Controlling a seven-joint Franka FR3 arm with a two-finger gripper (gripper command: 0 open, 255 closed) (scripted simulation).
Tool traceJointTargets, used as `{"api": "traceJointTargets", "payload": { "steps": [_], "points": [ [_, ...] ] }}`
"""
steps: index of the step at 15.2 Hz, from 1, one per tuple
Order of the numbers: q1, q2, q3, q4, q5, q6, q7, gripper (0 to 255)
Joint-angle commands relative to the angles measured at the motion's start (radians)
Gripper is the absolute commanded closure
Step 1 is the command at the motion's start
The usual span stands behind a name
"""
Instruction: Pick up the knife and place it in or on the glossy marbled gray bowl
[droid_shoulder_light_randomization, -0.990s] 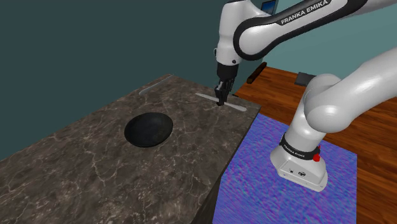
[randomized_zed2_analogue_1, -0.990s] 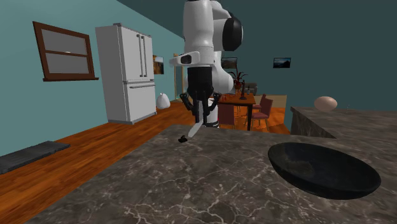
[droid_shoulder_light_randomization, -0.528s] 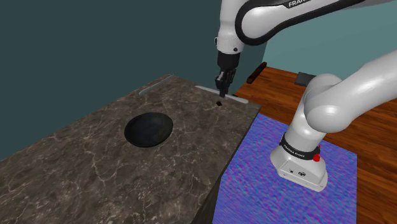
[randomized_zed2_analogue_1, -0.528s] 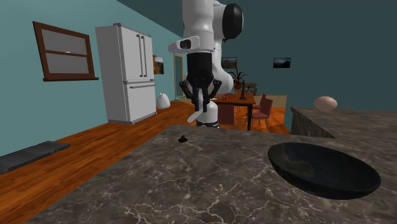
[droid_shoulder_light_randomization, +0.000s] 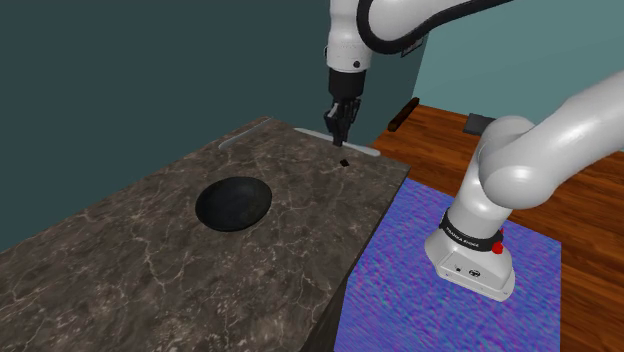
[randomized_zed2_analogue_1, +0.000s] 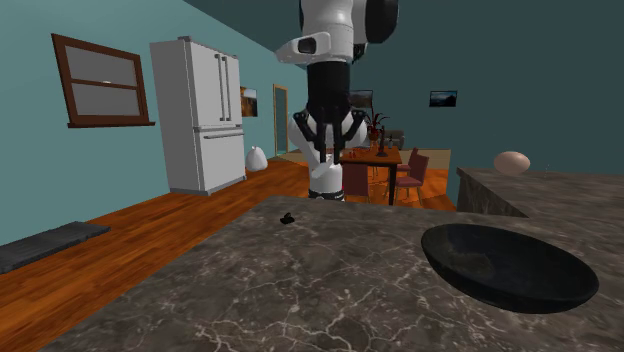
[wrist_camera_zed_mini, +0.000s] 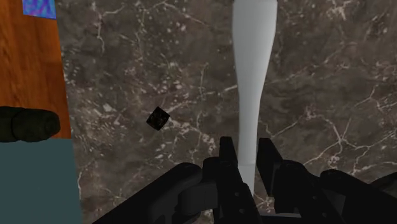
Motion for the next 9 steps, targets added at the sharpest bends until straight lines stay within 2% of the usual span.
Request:
{"api": "traceJointTargets", "payload": {
  "steps": [1,9],
  "points": [
    [0.018,0.056,0.039,0.039,0.019,0.019,0.045,255],
    [0.052,0.302,0.172,0.262,0.031,0.056,0.214,255]
  ]
}}
